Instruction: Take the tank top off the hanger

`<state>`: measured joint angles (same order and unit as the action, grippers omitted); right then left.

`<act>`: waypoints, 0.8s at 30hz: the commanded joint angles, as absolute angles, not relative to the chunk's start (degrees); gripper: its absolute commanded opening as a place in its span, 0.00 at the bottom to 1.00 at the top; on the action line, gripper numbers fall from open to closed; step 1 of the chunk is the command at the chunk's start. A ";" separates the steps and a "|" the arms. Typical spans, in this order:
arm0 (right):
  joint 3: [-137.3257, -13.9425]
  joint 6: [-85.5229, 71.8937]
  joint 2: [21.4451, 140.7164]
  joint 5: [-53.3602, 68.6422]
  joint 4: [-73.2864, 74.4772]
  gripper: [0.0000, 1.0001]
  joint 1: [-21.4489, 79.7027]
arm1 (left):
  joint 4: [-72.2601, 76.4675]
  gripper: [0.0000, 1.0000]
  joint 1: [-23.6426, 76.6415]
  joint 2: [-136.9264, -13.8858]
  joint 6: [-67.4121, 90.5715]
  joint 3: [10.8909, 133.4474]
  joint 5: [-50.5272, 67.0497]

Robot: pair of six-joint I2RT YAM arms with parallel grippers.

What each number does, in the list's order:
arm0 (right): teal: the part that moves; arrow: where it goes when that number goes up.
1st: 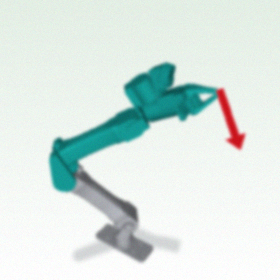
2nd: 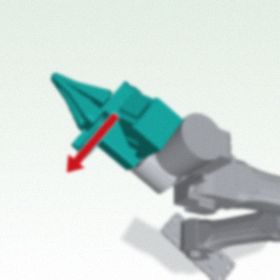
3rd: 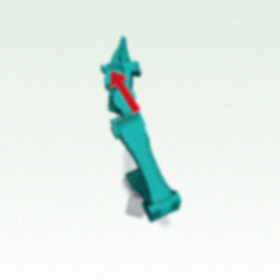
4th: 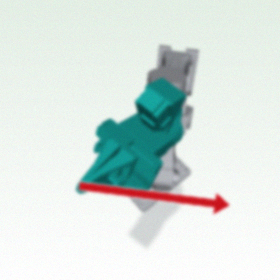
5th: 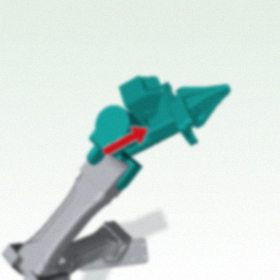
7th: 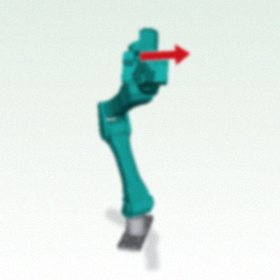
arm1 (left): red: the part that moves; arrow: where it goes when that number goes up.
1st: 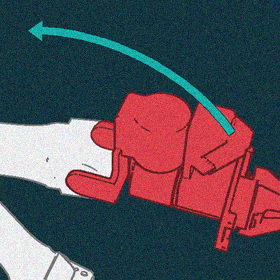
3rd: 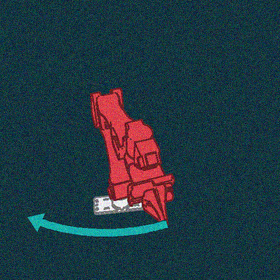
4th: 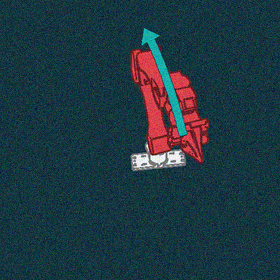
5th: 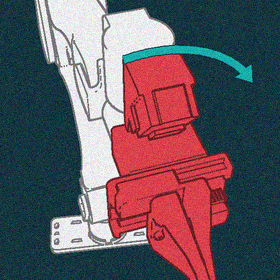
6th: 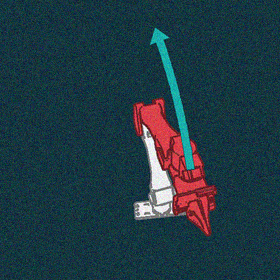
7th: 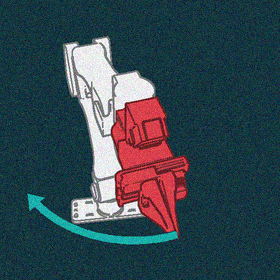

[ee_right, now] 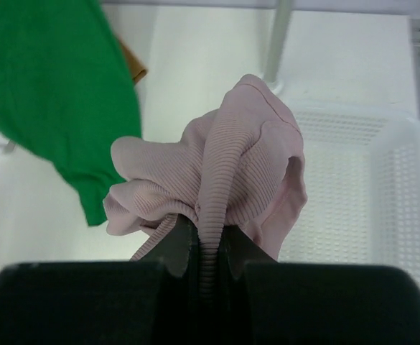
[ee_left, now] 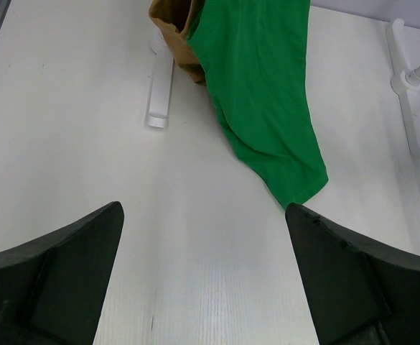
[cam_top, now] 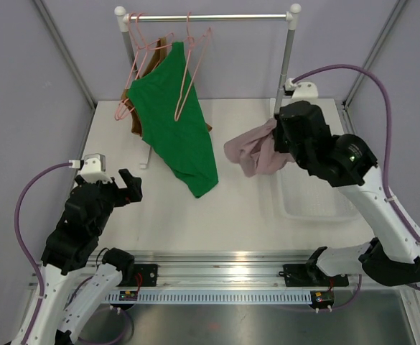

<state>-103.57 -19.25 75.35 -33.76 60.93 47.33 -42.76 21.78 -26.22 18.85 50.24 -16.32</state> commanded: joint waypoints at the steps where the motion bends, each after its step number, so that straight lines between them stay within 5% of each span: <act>1: -108.72 -16.17 73.65 -41.04 65.30 0.00 42.82 | -39.73 0.99 21.62 -25.40 18.02 50.19 -16.61; 19: -85.88 -15.91 80.14 -17.32 51.25 0.01 7.75 | -39.38 0.99 21.62 -24.78 17.93 50.01 -15.91; 24: -85.51 -16.87 85.60 -18.19 50.88 0.67 5.98 | -40.69 0.99 21.62 -26.89 18.19 51.85 -17.14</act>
<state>-84.20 -16.64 85.10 -19.66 54.83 6.55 -42.78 21.78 -25.45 18.83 50.13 -16.32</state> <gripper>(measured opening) 0.589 0.987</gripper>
